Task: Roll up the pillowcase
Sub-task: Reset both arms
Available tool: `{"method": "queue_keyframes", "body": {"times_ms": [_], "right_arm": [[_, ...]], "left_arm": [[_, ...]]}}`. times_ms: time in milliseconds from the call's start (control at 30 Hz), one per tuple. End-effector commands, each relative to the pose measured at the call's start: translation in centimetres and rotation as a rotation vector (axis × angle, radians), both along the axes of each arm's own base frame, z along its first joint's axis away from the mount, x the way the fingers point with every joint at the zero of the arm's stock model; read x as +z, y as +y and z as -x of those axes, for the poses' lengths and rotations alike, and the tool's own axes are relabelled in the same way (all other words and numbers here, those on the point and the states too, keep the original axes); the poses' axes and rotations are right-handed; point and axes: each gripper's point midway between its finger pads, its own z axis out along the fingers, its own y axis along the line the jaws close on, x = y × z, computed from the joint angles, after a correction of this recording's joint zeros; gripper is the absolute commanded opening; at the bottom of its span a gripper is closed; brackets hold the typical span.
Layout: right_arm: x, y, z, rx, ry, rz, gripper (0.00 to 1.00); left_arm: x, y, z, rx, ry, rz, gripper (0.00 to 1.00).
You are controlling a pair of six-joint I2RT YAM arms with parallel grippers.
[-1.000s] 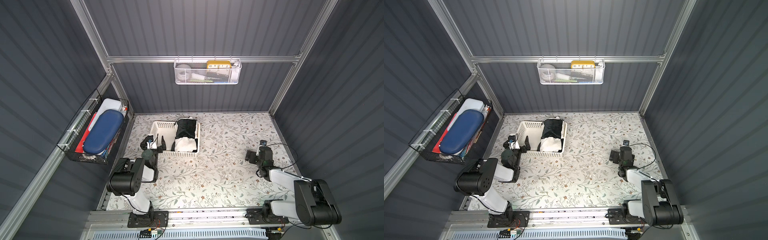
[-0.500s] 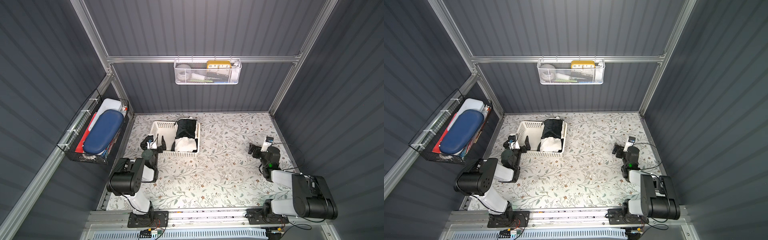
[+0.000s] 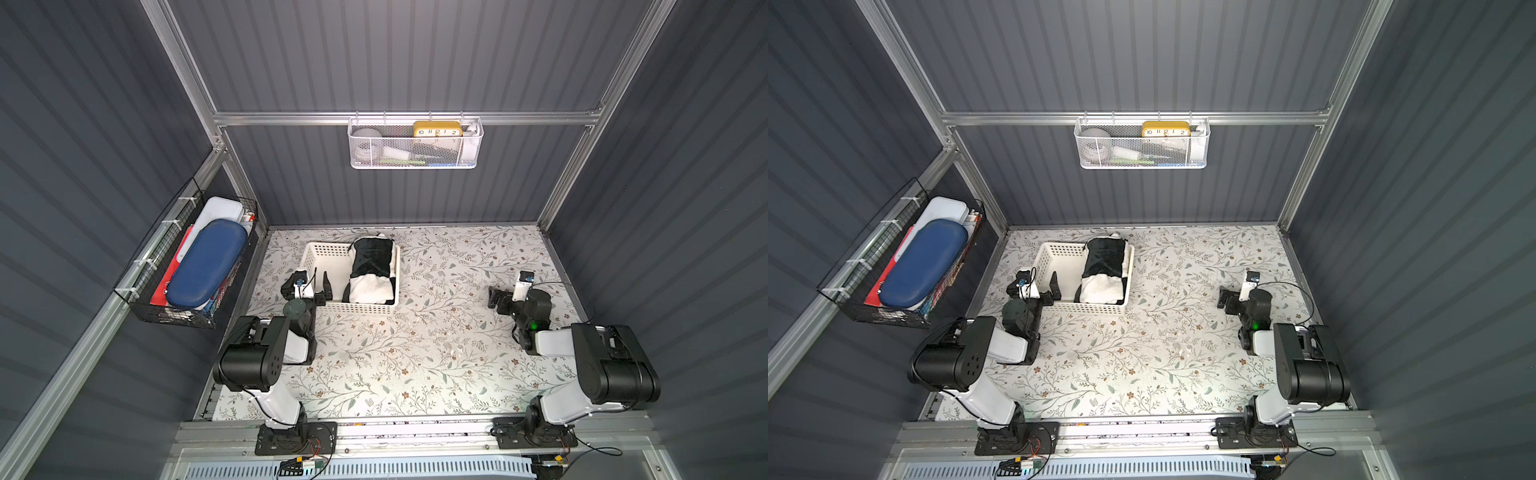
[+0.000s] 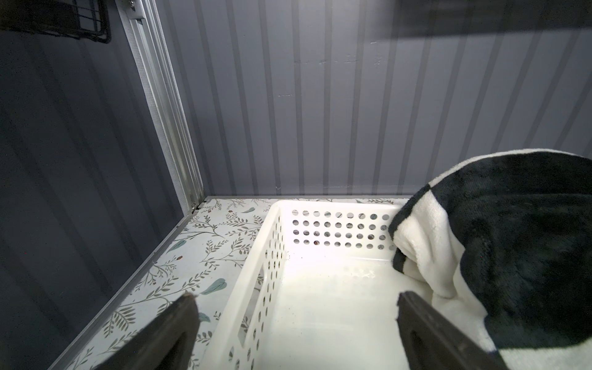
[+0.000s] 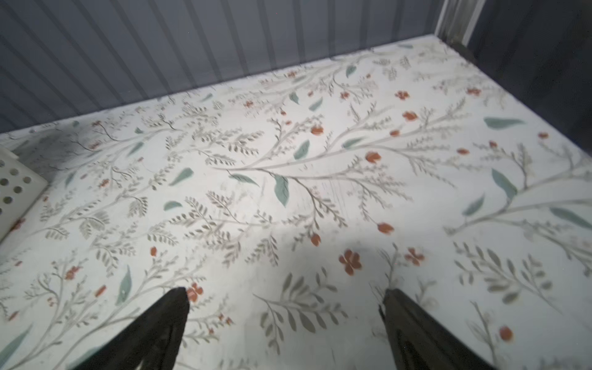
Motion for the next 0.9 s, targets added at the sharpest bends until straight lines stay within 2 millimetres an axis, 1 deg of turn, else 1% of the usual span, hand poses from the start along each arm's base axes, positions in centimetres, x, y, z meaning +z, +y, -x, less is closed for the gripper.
{"method": "queue_keyframes", "body": {"times_ms": [0,200,467,667,867], "right_arm": [[0.67,-0.51,-0.45,-0.027,-0.048,0.03,0.99],[0.4,-0.34,-0.26,-0.015,0.007,0.032,0.99],[0.46,-0.38,-0.33,-0.018,-0.005,0.031,0.99],[0.41,-0.38,-0.39,-0.019,-0.002,0.033,0.99],[0.41,-0.41,-0.36,-0.021,-0.002,0.032,0.99]], "left_arm": [[1.32,-0.02,-0.32,-0.006,-0.043,0.017,0.99],[1.4,0.01,-0.28,-0.004,-0.046,0.018,0.99],[1.35,0.04,-0.29,-0.003,-0.045,0.017,1.0],[1.0,0.11,-0.77,-0.034,-0.022,0.026,0.99],[1.2,0.16,-0.55,-0.032,-0.031,0.024,0.99]]}}
